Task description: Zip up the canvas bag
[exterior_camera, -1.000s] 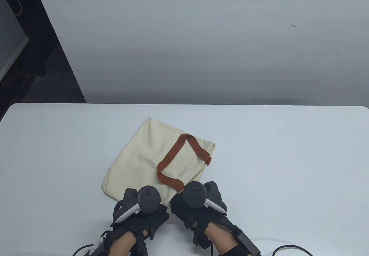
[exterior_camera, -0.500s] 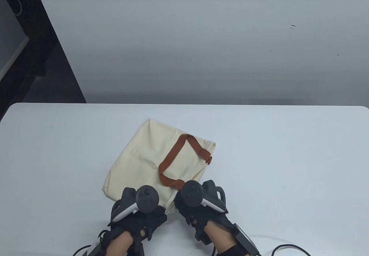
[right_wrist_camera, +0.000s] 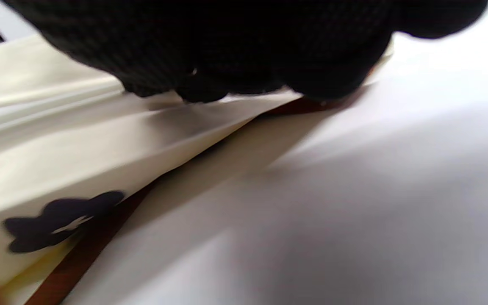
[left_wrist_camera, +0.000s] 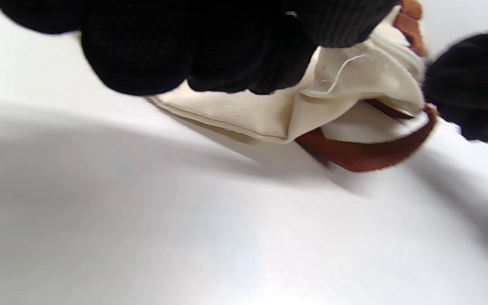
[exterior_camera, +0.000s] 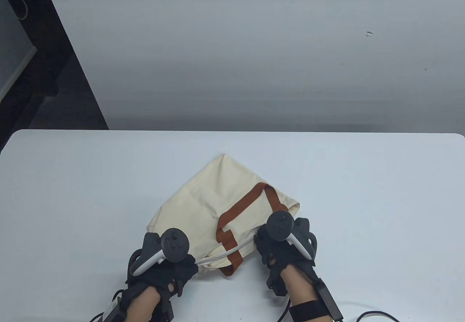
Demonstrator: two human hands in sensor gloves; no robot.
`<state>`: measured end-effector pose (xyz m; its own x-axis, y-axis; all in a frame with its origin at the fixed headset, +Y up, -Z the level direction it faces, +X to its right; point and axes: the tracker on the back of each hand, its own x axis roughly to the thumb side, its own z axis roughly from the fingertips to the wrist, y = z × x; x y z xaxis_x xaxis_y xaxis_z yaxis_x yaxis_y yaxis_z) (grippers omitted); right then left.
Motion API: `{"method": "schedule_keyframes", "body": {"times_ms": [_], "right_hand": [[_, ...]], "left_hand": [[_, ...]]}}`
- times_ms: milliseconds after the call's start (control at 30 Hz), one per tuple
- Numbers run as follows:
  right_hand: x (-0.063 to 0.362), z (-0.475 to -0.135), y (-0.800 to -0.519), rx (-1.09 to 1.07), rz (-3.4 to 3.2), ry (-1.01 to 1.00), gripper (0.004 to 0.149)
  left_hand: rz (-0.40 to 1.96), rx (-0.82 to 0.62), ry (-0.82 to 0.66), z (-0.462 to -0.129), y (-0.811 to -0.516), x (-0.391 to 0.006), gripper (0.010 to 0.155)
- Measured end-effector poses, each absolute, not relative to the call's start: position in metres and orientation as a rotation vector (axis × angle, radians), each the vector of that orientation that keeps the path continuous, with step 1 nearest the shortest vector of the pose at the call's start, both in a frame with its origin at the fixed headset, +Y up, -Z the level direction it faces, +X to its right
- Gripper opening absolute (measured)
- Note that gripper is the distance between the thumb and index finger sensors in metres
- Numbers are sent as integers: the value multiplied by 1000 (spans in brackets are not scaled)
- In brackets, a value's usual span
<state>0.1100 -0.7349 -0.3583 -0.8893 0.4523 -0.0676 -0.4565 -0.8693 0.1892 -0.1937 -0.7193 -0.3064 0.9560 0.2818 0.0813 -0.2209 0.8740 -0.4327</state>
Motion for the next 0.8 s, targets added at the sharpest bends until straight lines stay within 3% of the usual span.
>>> {"method": "schedule_keyframes", "body": {"times_ms": [567, 800], "right_hand": [[162, -355, -740, -522, 2707, 224, 37], [162, -352, -736, -566, 2716, 157, 33]], "left_hand": [[230, -281, 126, -321, -724, -241, 41], [234, -235, 187, -324, -724, -248, 41]]}}
